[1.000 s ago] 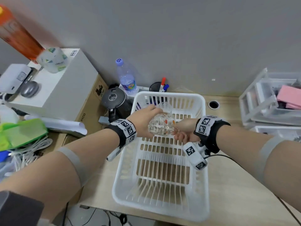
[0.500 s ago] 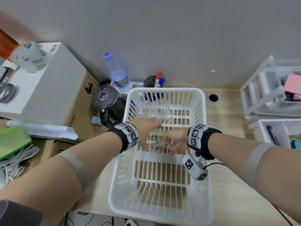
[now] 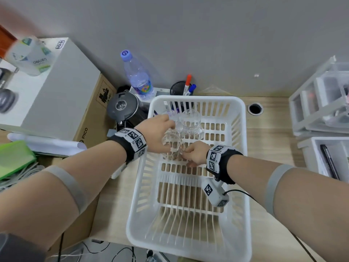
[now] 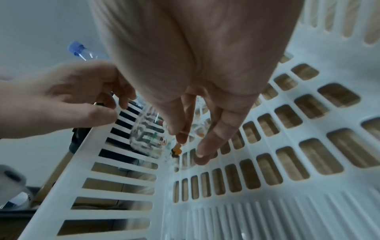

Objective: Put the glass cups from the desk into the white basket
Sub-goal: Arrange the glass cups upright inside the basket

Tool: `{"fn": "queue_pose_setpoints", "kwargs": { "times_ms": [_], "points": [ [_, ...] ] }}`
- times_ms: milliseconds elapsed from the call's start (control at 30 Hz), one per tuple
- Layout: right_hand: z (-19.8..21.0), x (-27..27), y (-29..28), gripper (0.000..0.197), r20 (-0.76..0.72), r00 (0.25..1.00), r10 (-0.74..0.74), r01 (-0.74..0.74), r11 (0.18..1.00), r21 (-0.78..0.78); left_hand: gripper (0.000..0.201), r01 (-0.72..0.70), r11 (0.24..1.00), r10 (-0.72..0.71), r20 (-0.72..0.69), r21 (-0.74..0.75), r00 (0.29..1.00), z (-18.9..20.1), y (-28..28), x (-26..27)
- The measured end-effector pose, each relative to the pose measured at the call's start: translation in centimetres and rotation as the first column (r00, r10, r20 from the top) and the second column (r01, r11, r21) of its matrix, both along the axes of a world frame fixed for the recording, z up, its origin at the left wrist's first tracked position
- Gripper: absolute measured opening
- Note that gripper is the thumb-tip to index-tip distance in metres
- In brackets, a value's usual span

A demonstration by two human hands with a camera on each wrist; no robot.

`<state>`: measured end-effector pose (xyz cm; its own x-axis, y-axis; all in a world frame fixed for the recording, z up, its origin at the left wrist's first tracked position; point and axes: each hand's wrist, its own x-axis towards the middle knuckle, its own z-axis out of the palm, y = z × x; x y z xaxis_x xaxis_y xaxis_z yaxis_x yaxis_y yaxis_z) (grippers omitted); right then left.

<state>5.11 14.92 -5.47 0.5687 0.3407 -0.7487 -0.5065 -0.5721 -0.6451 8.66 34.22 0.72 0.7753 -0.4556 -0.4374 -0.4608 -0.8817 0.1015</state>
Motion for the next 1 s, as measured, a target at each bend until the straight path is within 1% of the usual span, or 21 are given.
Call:
{"fn": "queue_pose_setpoints", "kwargs": {
  "times_ms": [100,167,266,333,433,466,500,566,633,666,700,766,799,899,999],
  "points": [
    [-0.4,-0.1,0.3,0.016,-0.023,0.998,-0.062,0.063,0.998,0.028,0.069,0.003,0.999,-0.002,-0.036,0.049,0.999,0.4,-0.3,0.8],
    [-0.4,0.0,0.5,0.019,-0.034,0.997,-0.075,0.076,0.997,0.033,0.071,0.02,0.995,-0.014,-0.059,0.094,0.998,0.2,-0.9,0.9],
    [-0.2,0.0,0.6,0.024,-0.05,0.996,-0.078,0.08,0.996,0.033,0.071,0.017,0.994,-0.01,-0.059,0.107,0.998,-0.4,-1.2,1.0],
    [0.1,0.0,0.5,0.023,-0.047,0.998,-0.045,0.046,0.998,0.036,0.069,0.001,0.996,0.005,-0.064,0.092,0.998,-0.8,-1.0,1.1],
    [1.3,-0.2,0.2,0.022,-0.007,0.997,0.076,-0.077,0.997,-0.03,0.06,-0.024,0.997,0.029,-0.077,0.071,0.997,-0.9,-1.1,1.1],
    [1.6,-0.1,0.0,0.02,0.034,0.995,0.097,-0.094,0.993,-0.067,0.054,-0.05,0.997,0.054,-0.056,0.062,0.997,-0.7,-1.2,1.2],
    [2.0,0.1,-0.3,0.018,0.101,0.991,0.091,-0.08,0.991,-0.106,0.048,-0.092,0.995,0.093,-0.02,0.043,0.995,-0.6,-1.2,1.4],
    [2.6,0.9,-1.4,0.015,0.305,0.952,0.031,0.03,0.98,-0.195,0.041,-0.194,0.981,0.195,0.074,-0.027,0.978,-0.2,-1.2,2.2],
    [3.2,1.9,-2.7,0.012,0.513,0.858,-0.005,0.164,0.95,-0.266,0.044,-0.268,0.961,0.276,0.142,-0.069,0.951,-0.1,-1.4,3.1],
    [3.5,2.4,-3.2,0.018,0.586,0.81,0.008,0.2,0.936,-0.289,0.047,-0.289,0.956,0.294,0.155,-0.059,0.943,-0.3,-1.6,3.5],
    [3.6,3.0,-3.6,0.028,0.624,0.78,0.043,0.198,0.929,-0.312,0.05,-0.299,0.954,0.3,0.154,-0.03,0.942,-0.5,-1.8,3.7],
    [3.5,3.8,-3.8,0.048,0.621,0.768,0.157,0.112,0.921,-0.372,0.053,-0.306,0.951,0.3,0.124,0.032,0.946,-1.1,-2.4,3.7],
    [3.4,4.2,-3.7,0.055,0.603,0.771,0.205,0.065,0.916,-0.395,0.052,-0.313,0.949,0.308,0.098,0.04,0.946,-1.5,-2.6,3.7],
    [2.8,4.7,-3.2,0.06,0.564,0.784,0.26,-0.001,0.909,-0.418,0.047,-0.357,0.934,0.357,0.021,-0.001,0.934,-2.3,-2.7,3.7],
    [2.4,4.5,-2.8,0.058,0.535,0.807,0.249,-0.014,0.915,-0.404,0.04,-0.341,0.94,0.341,-0.011,-0.023,0.94,-2.4,-2.8,3.7]
  ]
}}
